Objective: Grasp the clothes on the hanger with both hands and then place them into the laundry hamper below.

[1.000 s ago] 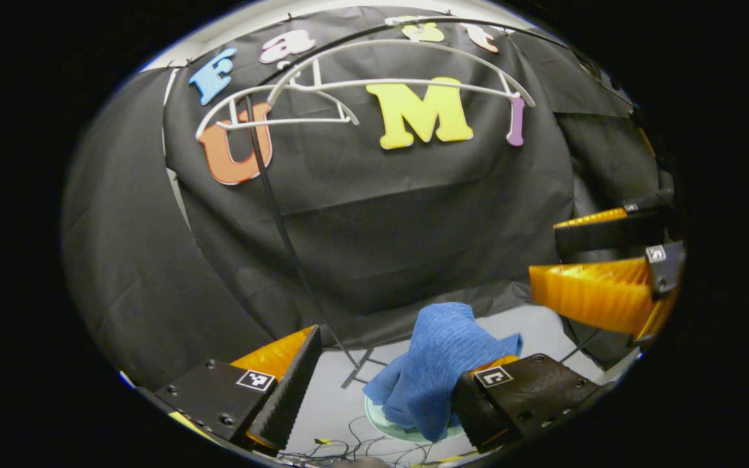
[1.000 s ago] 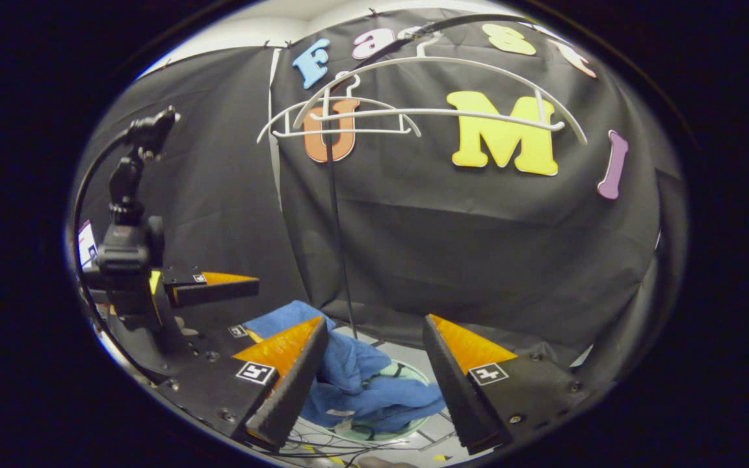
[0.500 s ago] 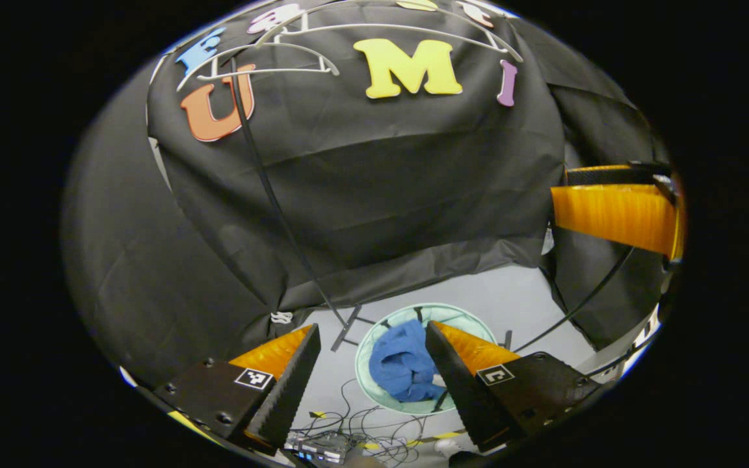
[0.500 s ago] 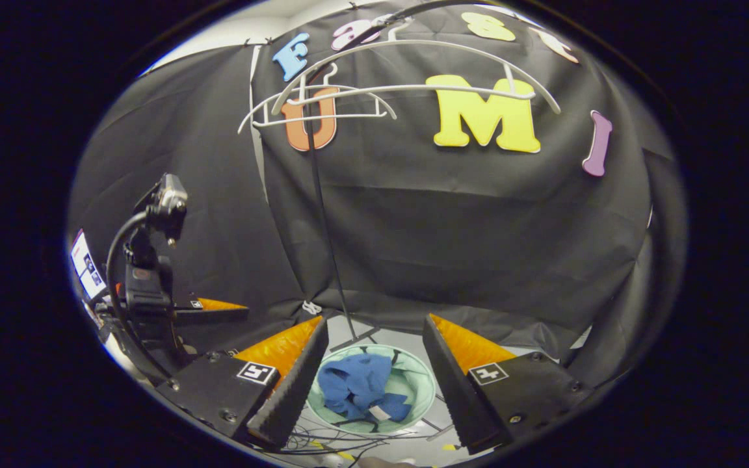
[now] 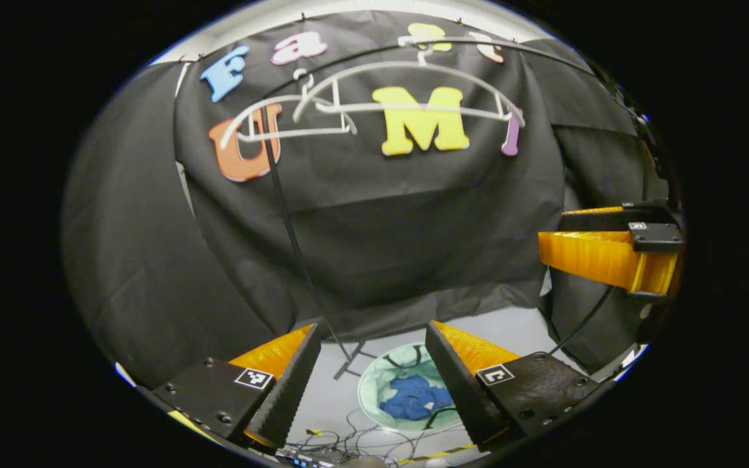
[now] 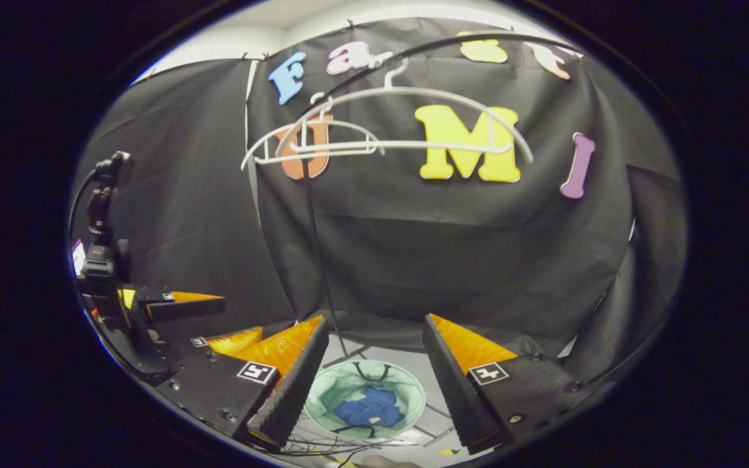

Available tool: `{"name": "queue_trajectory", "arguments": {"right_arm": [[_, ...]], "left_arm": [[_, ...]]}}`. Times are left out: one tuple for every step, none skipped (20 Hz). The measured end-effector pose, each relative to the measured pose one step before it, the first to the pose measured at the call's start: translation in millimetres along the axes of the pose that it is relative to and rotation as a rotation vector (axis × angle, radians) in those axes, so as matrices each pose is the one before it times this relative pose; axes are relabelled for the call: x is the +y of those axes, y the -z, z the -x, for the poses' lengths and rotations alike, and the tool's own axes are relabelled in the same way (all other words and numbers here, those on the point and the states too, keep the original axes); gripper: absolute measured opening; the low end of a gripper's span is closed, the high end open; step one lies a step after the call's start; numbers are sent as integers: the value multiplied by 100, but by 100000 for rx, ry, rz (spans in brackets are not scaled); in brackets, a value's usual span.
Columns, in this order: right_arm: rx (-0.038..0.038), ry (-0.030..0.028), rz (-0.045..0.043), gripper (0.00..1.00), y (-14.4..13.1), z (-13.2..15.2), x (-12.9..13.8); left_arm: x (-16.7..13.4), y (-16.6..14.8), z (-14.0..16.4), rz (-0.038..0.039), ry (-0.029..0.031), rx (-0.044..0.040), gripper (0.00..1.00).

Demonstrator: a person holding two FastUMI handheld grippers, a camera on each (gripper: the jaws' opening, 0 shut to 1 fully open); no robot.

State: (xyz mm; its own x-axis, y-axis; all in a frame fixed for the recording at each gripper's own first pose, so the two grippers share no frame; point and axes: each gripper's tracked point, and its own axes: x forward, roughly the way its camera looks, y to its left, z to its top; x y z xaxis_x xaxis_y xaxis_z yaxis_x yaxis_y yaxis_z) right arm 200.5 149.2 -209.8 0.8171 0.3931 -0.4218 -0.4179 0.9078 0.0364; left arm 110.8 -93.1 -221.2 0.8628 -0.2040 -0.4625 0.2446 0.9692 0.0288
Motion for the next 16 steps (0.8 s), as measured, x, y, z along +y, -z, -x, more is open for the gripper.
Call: {"name": "queue_trajectory", "arguments": {"right_arm": [[-3263,1916,-395,93,-1199,1450,-102],[-3612,2123,-476,93,-1313,1608,-78],[-3323,2379,-354,93,-1502,1612,-186],[-3420,2157,-414,94,-1258,1508,-154],[-3346,2008,-936,96,-1506,1693,-296],[-2488,1581,-573,96,-1194,1520,-218],[-2391,1620,-269,95,-753,1395,-174],[-2947,1541,-387,99,-1145,1376,-381],[-2895,1695,-660,99,-1213,1197,-763],[-2365,1729,-952,99,-960,1352,-858],[-1589,1241,-1039,99,-525,1271,-879],[-1417,-14,-903,99,-541,1223,-601],[-1805,80,-461,99,-410,1036,-659],[-2044,293,529,99,-494,1008,-728],[-1480,945,586,99,-453,702,-1033],[-930,213,250,98,-307,653,-796]], "left_arm": [[474,-1687,1495,549,-467,-4378,98],[508,-1374,1639,471,-853,-4420,98],[545,-1503,1537,681,-1032,-4110,98],[506,-1257,1546,945,-760,-3617,98],[508,-1236,1452,1385,-808,-2875,98],[643,-860,1412,1688,-1568,-2404,97],[478,-930,1361,1455,-851,-1750,97],[389,-933,1365,567,-1338,-1874,99],[435,-965,1353,-364,-1765,-2283,99],[534,-1077,917,-1010,-1733,-1858,99],[368,-685,918,-615,-1918,-1973,99],[347,-735,551,-137,-1894,-1081,99],[60,-329,900,22,-1922,-492,99],[-50,-426,1095,-275,-1855,-1164,99],[-11,-547,1046,-193,-2125,-745,99],[-285,-452,840,488,-969,-235,99]]}}
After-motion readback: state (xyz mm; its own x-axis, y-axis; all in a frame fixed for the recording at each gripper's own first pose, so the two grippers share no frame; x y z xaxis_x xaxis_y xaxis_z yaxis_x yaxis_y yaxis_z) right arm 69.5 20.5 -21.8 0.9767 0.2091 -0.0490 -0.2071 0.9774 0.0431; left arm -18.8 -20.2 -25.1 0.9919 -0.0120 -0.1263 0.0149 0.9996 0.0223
